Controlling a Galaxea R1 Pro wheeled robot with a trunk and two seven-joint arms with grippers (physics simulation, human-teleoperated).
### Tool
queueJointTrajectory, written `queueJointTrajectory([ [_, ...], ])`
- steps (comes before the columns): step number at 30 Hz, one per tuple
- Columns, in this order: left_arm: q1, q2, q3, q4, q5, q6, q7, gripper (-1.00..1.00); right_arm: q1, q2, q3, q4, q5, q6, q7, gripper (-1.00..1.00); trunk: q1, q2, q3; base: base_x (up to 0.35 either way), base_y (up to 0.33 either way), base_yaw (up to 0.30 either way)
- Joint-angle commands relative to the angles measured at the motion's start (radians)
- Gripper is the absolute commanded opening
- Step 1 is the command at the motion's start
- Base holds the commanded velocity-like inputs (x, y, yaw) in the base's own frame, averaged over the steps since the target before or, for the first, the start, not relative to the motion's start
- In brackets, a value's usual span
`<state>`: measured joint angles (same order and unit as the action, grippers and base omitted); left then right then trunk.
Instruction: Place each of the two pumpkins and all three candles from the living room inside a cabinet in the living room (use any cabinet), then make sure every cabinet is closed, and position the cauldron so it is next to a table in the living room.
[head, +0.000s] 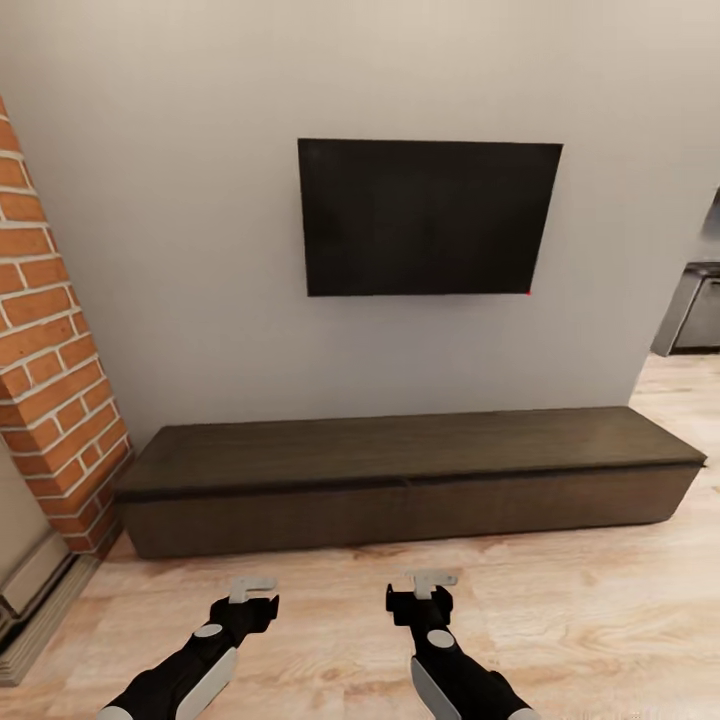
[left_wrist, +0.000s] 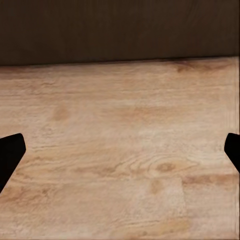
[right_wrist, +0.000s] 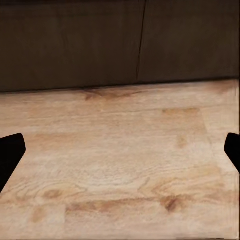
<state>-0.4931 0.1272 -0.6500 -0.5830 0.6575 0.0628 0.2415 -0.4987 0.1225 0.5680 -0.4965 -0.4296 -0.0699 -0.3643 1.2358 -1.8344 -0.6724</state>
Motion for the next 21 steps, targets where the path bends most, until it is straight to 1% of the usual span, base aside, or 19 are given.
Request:
queueJointTrajectory([
  [1,-0.001,0.002,-0.008,-0.003,0.007,0.003,0.01,1.0,-0.001,0.0,0.007,0.001,-0.011,-0.006,-0.006,1.0,0.0,0.0,0.0,0.0,-0.277,-0.269],
  [21,-0.001,0.002,-0.008,-0.003,0.007,0.001,0.01,1.0,-0.001,0.0,0.003,0.001,-0.011,-0.005,-0.005,1.0,0.0,0.0,0.016,0.0,-0.282,-0.269],
])
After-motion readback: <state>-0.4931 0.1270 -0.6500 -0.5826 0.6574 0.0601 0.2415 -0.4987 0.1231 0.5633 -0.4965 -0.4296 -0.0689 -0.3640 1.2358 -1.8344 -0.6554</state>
